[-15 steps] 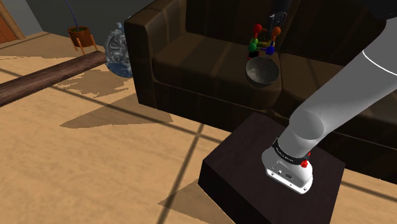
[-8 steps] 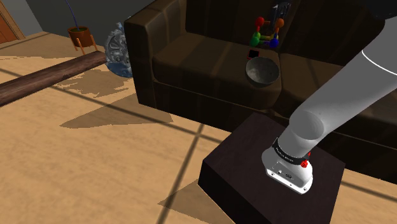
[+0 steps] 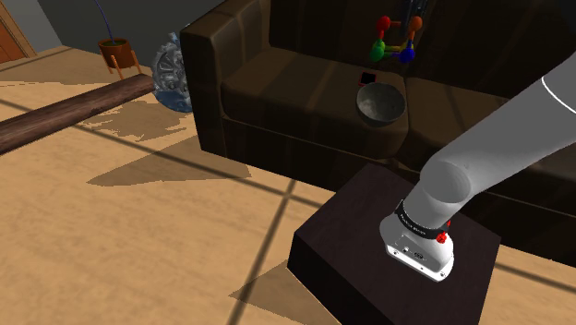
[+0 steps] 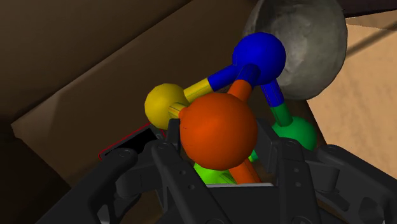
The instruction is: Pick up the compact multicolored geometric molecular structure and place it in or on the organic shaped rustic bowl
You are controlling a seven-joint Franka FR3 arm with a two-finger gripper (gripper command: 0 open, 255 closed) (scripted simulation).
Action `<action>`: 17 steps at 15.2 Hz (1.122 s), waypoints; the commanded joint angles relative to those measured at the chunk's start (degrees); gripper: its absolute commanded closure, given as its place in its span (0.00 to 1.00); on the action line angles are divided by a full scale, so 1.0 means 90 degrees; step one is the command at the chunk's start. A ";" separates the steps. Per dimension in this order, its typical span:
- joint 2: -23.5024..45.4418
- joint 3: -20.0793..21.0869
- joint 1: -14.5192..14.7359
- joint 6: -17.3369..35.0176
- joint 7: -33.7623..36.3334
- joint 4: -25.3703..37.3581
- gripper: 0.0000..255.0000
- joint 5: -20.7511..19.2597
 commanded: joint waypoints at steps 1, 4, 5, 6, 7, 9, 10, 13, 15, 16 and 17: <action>-0.0445 0.0171 0.0010 -0.0145 0.0201 -0.0296 1.00 -0.0135; -0.1130 0.0461 -0.0011 -0.0455 0.0475 -0.0689 1.00 -0.0277; -0.1347 0.0560 -0.0024 -0.0569 0.0559 -0.0803 1.00 -0.0306; -0.1558 0.0660 -0.0036 -0.0687 0.0640 -0.0908 1.00 -0.0327; -0.1764 0.0760 -0.0051 -0.0810 0.0717 -0.1005 1.00 -0.0340; -0.1893 0.0804 -0.0069 -0.0789 0.0764 -0.1162 1.00 -0.0351; -0.1926 0.0799 -0.0075 -0.0709 0.0777 -0.1275 1.00 -0.0360; -0.2017 0.0778 -0.0092 -0.0471 0.0816 -0.1604 1.00 -0.0389; -0.2071 0.0762 -0.0103 -0.0313 0.0840 -0.1817 1.00 -0.0410; -0.2096 0.0753 -0.0108 -0.0233 0.0852 -0.1921 1.00 -0.0420; -0.2120 0.0744 -0.0114 -0.0154 0.0864 -0.2025 1.00 -0.0430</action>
